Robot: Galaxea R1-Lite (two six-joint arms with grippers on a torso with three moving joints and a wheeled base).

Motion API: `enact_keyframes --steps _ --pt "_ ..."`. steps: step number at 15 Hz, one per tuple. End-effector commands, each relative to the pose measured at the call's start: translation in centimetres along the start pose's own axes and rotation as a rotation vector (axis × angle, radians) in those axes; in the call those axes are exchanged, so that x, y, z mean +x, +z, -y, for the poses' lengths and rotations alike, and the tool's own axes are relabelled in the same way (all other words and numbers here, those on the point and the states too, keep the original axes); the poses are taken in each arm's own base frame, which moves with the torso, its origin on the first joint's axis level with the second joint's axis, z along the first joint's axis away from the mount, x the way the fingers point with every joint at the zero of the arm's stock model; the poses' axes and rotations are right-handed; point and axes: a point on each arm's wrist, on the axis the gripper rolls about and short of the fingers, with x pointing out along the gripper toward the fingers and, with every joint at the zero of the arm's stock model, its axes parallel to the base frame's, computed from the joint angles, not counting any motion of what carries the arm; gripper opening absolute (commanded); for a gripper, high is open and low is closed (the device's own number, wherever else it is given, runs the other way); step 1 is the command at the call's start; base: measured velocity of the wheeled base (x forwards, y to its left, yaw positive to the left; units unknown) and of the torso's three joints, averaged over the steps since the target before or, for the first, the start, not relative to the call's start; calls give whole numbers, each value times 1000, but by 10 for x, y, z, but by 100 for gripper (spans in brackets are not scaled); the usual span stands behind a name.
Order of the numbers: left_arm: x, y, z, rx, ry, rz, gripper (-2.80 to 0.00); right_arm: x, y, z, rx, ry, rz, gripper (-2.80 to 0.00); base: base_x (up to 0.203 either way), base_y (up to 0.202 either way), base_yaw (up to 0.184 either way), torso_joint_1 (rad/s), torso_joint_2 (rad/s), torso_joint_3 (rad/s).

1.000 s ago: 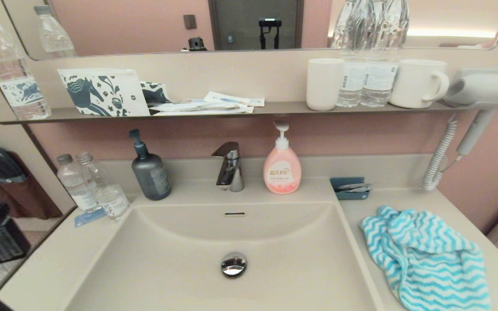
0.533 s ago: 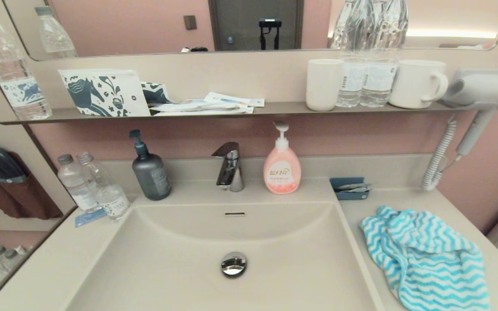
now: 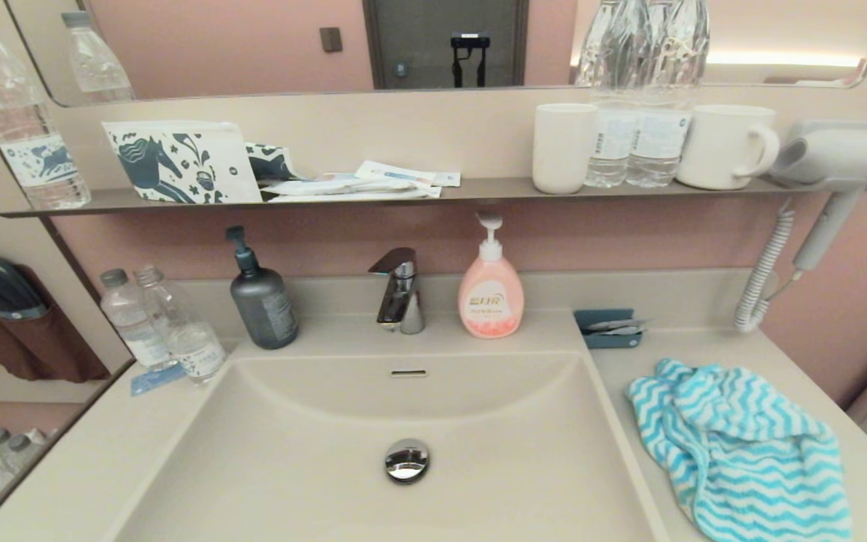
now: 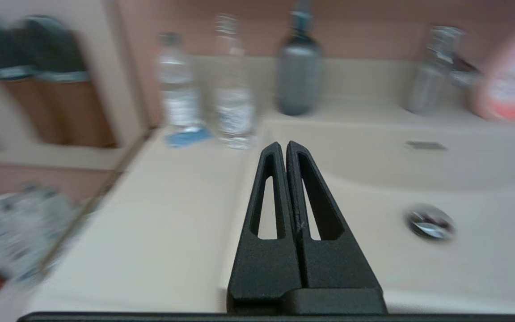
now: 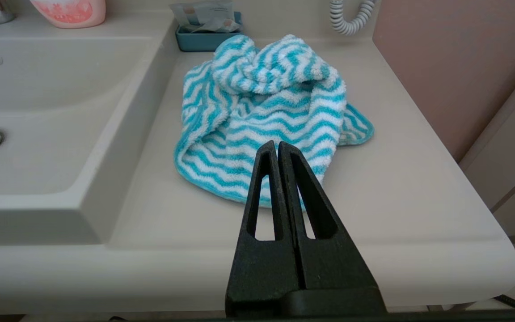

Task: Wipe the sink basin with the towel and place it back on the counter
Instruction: Pick up the cloth

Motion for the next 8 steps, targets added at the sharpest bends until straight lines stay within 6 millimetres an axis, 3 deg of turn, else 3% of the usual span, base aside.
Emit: enact_keyframes --steps 1,3,8 --pt "-3 -11 1 2 -41 17 -280 0 0 0 -1 1 -1 -280 0 0 0 0 0 0" --pt "1 -31 3 32 -58 -33 -280 0 0 0 -1 1 -1 -280 0 0 0 0 0 0" --pt "8 -46 5 33 -100 -29 -280 0 0 0 -1 1 -1 -280 0 0 0 0 0 0"
